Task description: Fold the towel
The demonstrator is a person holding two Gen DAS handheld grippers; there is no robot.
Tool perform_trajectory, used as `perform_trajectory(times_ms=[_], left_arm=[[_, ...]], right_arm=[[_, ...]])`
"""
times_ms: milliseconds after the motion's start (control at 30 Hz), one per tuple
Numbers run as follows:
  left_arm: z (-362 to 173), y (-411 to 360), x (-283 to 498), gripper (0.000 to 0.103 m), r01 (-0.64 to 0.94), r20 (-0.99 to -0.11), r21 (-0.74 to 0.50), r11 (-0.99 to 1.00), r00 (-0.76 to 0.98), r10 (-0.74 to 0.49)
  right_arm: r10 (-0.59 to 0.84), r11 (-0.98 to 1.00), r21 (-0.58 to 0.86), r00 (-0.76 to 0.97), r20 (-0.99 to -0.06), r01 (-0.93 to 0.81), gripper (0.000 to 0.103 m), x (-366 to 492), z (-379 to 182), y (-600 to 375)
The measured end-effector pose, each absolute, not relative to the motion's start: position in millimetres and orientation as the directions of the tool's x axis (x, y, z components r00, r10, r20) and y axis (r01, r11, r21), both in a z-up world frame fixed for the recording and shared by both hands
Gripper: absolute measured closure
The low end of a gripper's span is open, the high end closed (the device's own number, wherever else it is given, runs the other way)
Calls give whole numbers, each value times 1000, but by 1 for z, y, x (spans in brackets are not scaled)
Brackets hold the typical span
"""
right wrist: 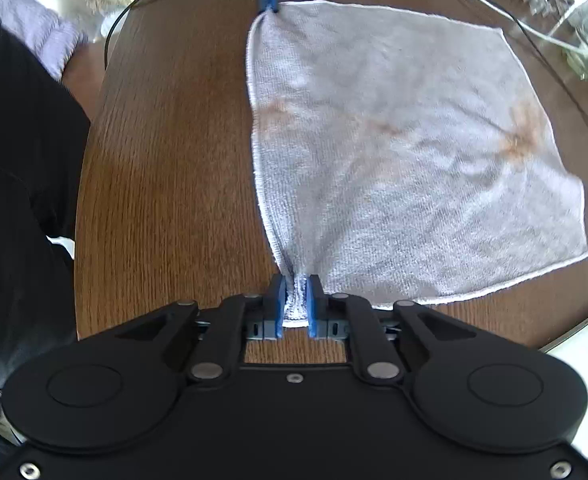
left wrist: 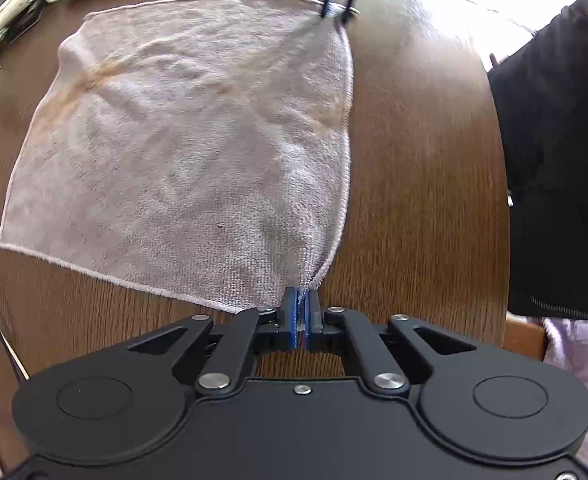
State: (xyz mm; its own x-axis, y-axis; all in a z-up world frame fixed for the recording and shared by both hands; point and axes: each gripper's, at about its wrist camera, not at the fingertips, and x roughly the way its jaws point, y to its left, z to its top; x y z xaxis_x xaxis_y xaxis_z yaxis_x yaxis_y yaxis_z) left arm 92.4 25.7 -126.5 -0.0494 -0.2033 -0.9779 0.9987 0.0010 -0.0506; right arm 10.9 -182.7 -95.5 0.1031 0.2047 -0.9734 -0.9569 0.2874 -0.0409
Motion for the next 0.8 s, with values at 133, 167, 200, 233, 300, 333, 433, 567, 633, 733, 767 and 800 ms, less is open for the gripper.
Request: perform_trajectory(times_ms=[133, 167, 200, 233, 300, 333, 433, 567, 633, 733, 767, 800], left_arm=[[-118, 27, 92, 100, 998, -971, -56, 29, -48, -234], [-115, 26, 93, 100, 998, -970, -56, 30, -47, -240], [-112, 26, 93, 100, 998, -968, -56, 30, -47, -246], [-109, 26, 92, 100, 998, -967, -55, 29, -46, -250], [-103, 27, 91, 100, 998, -965, -54, 29, -45, -259], [-99, 28, 93, 100, 998, -963, -54, 30, -44, -265], [-91, 26, 93, 100, 998, -961, -53, 26, -44, -273], [-85, 23, 93, 100, 998, -955, -61, 25, -51, -291], [-85, 21, 97, 100, 998, -955, -60, 24, -51, -291], [-87, 18, 99, 100, 997, -956, -72, 31, -60, -288], [-88, 17, 101, 100, 996, -955, -76, 35, -63, -291], [-87, 17, 101, 100, 996, -953, -85, 41, -69, -296]], right_arm=[[210, 287, -70, 133, -969, -955, 89, 1, -96, -180], [212, 291, -70, 136, -968, -954, 89, -1, -96, -180], [215, 296, -69, 137, -967, -953, 89, -3, -95, -180], [217, 300, -69, 138, -966, -952, 89, -5, -95, -180], [220, 303, -67, 138, -966, -951, 87, -6, -95, -180], [223, 306, -66, 139, -965, -950, 86, -7, -95, -180], [231, 317, -77, 156, -960, -945, 75, -10, -92, -181], [268, 353, -90, 193, -944, -931, 73, -12, -84, -177], [291, 367, -93, 209, -934, -926, 73, -15, -81, -172], [338, 382, -84, 223, -914, -920, 73, -17, -81, -156], [350, 385, -82, 228, -909, -919, 73, -17, -81, -150], [360, 387, -84, 234, -903, -918, 73, -17, -82, -144]])
